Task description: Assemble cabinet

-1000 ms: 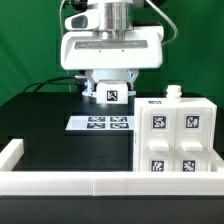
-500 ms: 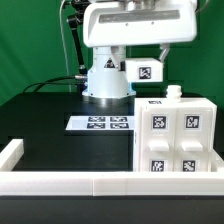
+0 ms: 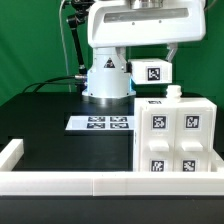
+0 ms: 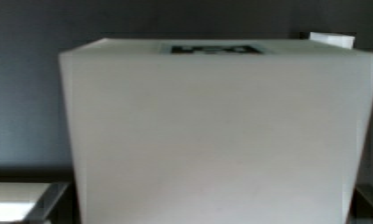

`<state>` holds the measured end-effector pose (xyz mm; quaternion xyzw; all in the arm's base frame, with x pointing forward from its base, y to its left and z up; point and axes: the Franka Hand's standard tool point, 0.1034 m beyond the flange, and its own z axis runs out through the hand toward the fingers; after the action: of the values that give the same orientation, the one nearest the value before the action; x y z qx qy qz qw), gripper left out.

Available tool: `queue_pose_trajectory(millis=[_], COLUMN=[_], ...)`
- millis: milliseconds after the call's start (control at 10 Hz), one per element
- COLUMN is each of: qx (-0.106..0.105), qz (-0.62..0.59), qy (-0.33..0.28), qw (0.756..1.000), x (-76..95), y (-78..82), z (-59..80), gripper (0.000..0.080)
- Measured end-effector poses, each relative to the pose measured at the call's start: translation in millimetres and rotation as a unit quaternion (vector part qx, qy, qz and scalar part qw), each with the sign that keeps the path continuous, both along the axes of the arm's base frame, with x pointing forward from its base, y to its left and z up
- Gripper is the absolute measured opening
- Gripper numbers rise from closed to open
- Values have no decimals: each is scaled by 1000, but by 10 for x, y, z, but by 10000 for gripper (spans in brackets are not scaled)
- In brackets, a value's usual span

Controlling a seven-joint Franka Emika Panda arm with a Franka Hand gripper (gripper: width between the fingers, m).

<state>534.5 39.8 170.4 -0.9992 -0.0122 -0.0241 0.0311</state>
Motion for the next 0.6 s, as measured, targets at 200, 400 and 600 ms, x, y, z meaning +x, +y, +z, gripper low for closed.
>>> queue_pose_trajectory(millis=[200, 400, 600], qx=[-3, -1, -1], qz=[11, 20, 23], qy=[4, -2, -3], qw=[1000, 1000, 1000], x=[53, 322, 457], y=[81, 212, 256], z=[47, 53, -2], gripper=[561, 561, 561])
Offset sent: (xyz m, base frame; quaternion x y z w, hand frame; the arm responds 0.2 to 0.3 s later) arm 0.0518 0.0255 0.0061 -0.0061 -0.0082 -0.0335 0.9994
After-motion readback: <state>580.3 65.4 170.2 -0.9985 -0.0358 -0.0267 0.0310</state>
